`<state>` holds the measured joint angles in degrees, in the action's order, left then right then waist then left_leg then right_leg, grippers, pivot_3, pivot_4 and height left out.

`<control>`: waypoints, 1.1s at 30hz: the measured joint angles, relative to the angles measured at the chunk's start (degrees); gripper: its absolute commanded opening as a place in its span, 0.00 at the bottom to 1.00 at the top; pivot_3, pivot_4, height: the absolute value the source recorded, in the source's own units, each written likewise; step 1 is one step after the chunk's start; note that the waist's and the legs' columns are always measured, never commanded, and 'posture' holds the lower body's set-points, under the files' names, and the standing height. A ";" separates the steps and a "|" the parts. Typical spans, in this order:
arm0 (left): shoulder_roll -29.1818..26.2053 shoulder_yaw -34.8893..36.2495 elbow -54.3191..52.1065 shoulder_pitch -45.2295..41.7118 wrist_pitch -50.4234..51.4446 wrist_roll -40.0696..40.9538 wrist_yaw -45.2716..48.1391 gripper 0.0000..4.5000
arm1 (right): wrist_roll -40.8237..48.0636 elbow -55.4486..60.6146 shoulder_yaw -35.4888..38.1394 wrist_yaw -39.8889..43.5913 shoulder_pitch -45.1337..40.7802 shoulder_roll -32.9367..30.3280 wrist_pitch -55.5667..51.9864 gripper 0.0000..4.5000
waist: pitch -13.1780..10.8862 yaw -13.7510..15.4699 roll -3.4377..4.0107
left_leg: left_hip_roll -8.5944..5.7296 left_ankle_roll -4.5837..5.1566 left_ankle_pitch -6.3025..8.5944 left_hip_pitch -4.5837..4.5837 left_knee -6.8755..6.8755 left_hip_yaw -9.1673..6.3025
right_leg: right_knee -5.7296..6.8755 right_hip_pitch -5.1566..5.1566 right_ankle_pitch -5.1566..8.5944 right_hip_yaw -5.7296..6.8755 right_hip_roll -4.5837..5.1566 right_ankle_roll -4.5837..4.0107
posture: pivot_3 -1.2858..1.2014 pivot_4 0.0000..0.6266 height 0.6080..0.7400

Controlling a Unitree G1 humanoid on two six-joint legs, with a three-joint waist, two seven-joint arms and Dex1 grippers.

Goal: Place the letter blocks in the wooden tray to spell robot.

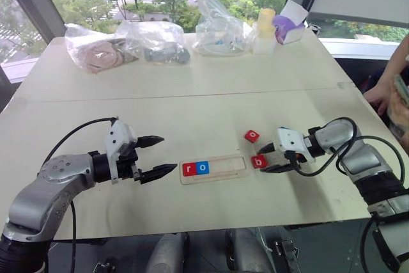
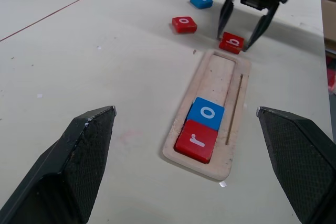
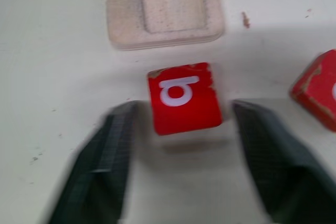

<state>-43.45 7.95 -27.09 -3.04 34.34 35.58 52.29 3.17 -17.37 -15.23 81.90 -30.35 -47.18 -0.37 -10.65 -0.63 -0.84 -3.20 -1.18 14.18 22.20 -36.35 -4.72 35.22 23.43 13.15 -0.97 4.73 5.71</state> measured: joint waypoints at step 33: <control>-1.26 0.15 -3.11 3.39 0.14 1.12 0.51 1.00 | 1.51 19.83 -10.23 -4.68 -5.76 10.70 -24.13 0.25 | -0.07 -0.03 0.10 | 0.01 -0.01 0.00 0.21 0.09 0.02 | 0.01 0.31 -0.01 -0.03 0.00 0.00 | 0.52 0.24 1.00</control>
<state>-44.72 8.10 -30.20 0.34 34.47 36.70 52.80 4.69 2.46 -25.45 77.23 -36.12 -36.49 -24.50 -10.72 -0.66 -0.74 -3.19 -1.19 14.18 22.41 -36.26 -4.70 35.23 23.74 13.14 -1.00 4.73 5.72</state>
